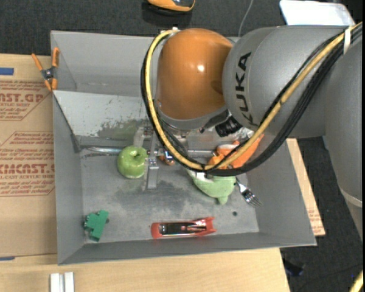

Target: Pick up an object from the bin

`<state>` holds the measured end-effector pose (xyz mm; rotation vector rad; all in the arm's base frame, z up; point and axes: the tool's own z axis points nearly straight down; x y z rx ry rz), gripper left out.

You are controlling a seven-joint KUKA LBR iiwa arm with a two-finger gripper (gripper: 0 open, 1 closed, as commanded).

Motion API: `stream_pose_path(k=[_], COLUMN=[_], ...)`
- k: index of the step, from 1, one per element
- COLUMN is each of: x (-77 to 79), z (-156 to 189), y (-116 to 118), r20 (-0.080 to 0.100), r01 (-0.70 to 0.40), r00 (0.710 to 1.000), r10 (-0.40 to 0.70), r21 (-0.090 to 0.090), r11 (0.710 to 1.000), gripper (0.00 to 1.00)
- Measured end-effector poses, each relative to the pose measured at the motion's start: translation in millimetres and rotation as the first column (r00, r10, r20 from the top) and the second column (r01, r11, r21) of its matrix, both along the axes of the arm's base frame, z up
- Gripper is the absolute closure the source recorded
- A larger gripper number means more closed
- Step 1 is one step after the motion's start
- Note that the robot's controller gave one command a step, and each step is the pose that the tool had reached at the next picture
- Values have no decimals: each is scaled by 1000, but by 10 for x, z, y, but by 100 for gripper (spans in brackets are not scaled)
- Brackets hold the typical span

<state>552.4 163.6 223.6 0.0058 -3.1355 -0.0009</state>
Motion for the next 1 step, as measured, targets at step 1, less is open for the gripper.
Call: stream_pose_path(k=[1], x=[17], z=[49], y=[-11], r20=[8], r01=[2], r00=[1000], r10=[-2], r21=[1], r11=[1000], gripper=[0])
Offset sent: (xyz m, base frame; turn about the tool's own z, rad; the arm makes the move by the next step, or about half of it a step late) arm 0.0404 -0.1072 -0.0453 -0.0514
